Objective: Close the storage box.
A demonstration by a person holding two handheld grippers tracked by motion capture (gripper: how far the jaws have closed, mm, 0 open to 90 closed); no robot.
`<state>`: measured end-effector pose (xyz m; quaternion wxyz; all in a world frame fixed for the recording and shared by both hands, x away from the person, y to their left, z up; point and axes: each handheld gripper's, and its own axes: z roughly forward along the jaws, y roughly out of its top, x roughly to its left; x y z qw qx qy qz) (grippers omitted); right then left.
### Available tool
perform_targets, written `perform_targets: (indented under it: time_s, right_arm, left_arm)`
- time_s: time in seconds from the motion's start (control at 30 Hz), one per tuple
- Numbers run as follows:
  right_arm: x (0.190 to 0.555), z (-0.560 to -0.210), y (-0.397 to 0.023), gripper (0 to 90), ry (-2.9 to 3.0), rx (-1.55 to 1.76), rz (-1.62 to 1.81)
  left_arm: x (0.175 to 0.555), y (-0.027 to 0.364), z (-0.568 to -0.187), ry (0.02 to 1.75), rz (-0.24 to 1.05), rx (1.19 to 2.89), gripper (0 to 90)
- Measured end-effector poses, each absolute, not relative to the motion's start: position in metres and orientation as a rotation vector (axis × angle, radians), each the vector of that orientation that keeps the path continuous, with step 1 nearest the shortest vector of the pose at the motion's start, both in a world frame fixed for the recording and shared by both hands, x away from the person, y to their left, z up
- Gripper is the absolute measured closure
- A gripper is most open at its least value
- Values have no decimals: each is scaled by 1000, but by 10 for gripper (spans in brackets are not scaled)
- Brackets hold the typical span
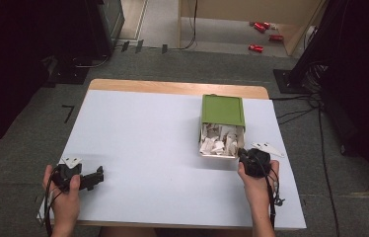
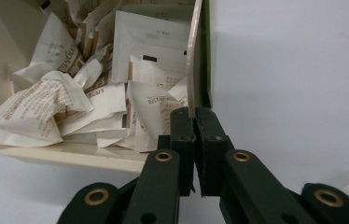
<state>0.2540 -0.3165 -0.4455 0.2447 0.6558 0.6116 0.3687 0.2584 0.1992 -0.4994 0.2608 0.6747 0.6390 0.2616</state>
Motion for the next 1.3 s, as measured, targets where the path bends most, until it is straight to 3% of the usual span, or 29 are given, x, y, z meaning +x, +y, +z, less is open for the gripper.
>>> perform_targets:
  time_s: [0.57, 1.3]
  right_arm:
    - [222, -448, -308, 471, 1753, 1766, 989]
    - [235, -459, -296, 502, 1706, 1784, 950]
  left_arm:
    - [258, 199, -499, 1730, 709, 1826, 0]
    - [258, 199, -499, 1730, 709, 1826, 0]
